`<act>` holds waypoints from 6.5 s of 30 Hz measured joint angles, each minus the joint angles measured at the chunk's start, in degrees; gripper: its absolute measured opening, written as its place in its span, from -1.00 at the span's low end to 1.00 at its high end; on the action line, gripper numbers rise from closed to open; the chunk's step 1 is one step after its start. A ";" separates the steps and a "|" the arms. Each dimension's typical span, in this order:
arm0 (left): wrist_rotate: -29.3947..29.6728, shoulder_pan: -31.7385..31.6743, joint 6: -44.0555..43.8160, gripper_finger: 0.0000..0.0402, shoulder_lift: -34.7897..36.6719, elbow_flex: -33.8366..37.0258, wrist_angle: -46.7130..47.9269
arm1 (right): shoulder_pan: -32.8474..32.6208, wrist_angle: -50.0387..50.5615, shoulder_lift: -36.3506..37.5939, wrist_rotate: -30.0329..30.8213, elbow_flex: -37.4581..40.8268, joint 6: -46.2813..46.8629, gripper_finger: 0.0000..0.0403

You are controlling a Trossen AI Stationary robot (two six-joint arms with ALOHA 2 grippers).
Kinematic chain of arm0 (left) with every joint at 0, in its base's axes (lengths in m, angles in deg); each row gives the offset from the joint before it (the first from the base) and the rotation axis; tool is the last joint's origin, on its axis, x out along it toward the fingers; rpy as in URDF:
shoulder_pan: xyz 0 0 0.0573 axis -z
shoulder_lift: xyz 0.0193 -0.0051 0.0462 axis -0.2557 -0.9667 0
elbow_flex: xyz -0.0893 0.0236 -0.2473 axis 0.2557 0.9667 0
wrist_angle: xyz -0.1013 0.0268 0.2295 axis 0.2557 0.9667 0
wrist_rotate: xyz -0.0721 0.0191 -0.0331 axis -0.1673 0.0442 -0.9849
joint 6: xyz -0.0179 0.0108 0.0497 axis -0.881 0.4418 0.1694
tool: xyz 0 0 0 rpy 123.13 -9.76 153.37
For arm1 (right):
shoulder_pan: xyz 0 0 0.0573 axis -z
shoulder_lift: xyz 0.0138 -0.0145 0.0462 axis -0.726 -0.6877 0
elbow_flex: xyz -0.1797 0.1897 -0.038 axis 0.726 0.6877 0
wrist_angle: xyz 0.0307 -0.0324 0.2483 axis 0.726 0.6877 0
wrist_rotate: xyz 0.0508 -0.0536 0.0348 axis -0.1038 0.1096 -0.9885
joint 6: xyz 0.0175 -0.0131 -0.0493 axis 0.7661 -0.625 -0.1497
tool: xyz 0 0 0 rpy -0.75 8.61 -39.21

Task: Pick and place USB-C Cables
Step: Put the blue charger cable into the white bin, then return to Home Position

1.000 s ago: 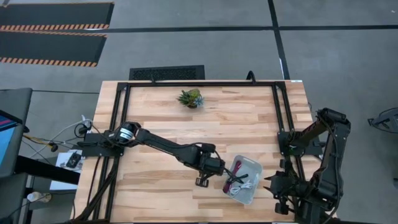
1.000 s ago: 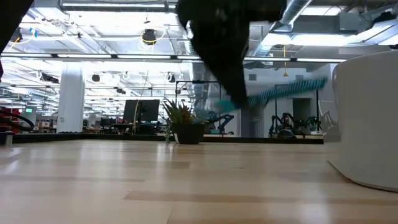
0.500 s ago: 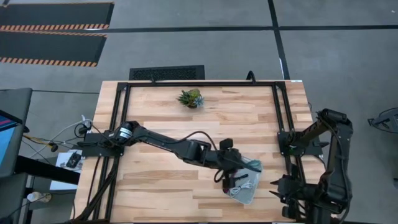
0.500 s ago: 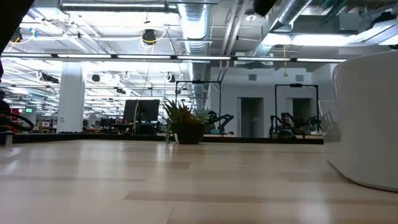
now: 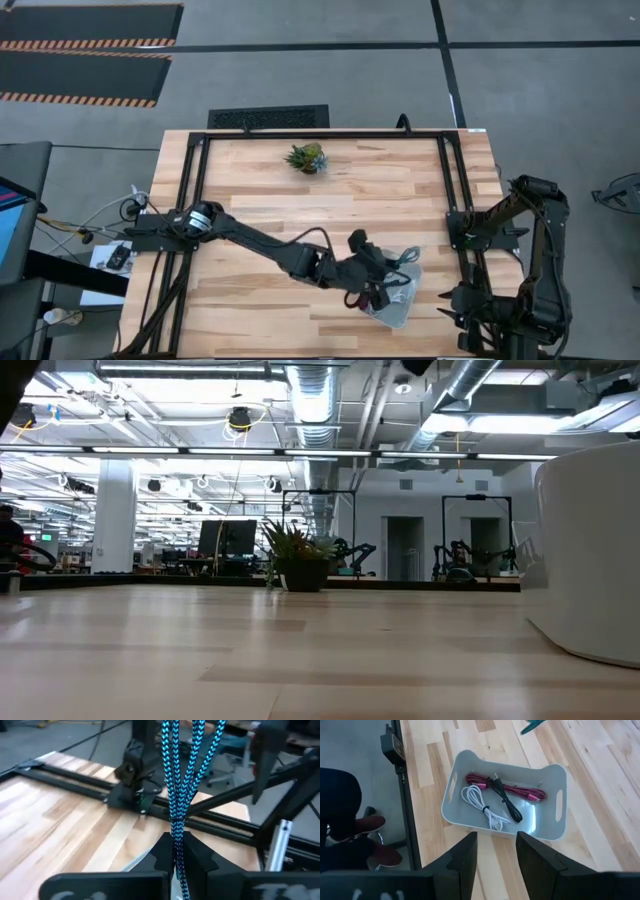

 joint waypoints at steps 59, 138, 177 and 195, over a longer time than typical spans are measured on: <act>-2.87 0.52 -13.84 -0.96 -10.28 1.89 -2.61 | 0.90 0.59 -0.02 1.77 0.00 0.09 -0.20; -13.95 -1.73 -19.45 -0.28 -11.29 1.28 -1.19 | 1.32 -5.25 -0.02 4.16 -0.48 -2.34 -0.20; -75.98 -1.04 19.33 -0.27 35.13 1.81 21.90 | 36.05 -39.41 12.68 -43.62 -19.50 -84.73 -0.20; -6.38 9.33 -4.46 -0.27 94.88 58.19 7.32 | 44.64 -76.64 57.99 -41.59 35.66 -71.52 -0.20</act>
